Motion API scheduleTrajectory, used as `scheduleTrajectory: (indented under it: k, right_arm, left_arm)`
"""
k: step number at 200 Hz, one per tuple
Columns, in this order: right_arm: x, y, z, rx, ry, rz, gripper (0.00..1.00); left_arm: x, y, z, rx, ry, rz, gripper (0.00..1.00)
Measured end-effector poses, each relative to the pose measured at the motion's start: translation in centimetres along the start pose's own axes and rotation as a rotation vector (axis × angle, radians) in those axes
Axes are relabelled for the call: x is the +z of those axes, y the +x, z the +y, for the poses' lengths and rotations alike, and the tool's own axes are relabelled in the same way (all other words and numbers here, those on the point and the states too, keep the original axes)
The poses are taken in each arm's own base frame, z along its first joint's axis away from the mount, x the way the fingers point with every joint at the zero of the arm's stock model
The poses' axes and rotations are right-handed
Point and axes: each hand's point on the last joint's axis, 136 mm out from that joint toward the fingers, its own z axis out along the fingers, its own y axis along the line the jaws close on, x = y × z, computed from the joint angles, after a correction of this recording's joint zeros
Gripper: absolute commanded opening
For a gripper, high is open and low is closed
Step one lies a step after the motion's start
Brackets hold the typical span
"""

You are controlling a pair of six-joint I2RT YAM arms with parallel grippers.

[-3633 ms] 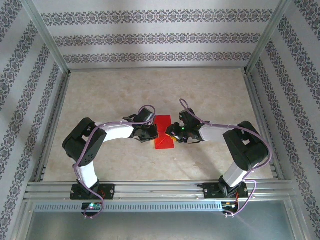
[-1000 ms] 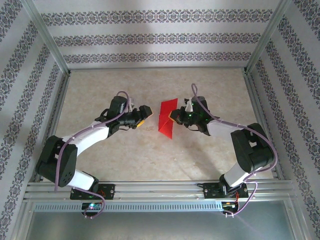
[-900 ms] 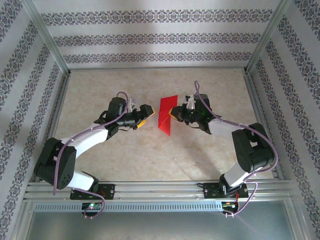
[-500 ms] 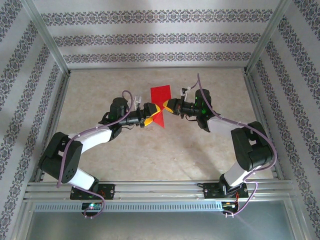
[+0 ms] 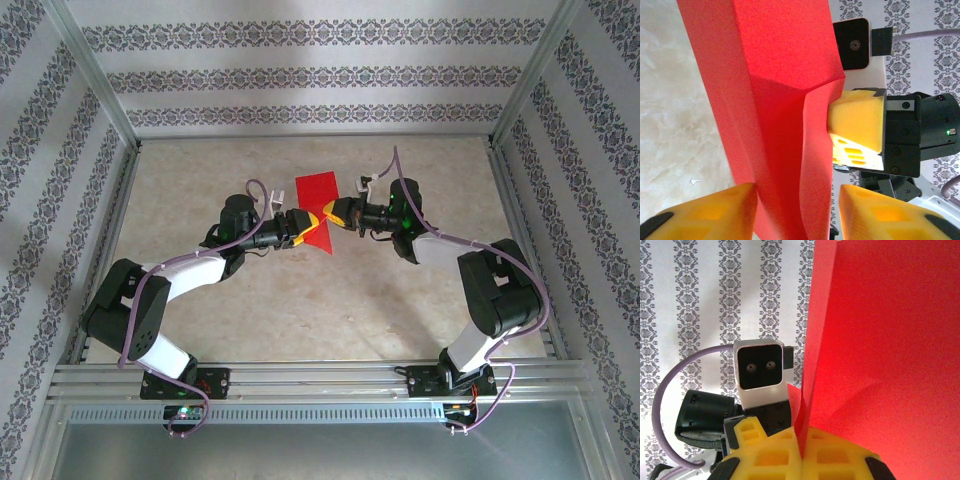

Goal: Fold a paper plane with a square sheet of paper (pick it up from the middle)
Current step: Turn over the paper at the center of the table.

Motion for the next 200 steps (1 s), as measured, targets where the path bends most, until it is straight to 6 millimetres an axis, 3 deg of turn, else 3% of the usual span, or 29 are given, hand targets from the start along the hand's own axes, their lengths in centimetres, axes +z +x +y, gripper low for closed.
scheduleTrajectory:
  k: [98,154,200]
  right_arm:
    - [0.2,0.4,-1.3,0.028,0.015,0.025,0.09]
    - [-0.5,0.0,-2.4,0.031,0.042,0.005,0.38]
    - [-5.3,-2.2,-4.6,0.012,0.171,-0.155,0.58]
  left_arm:
    - [-0.3,0.2,0.6,0.001,-0.016,0.021,0.18]
    - [-0.4,0.6,1.8,0.006,-0.072,0.033,0.09]
    - [-2.2,-0.2,3.4,0.094,-0.296,0.025,0.09]
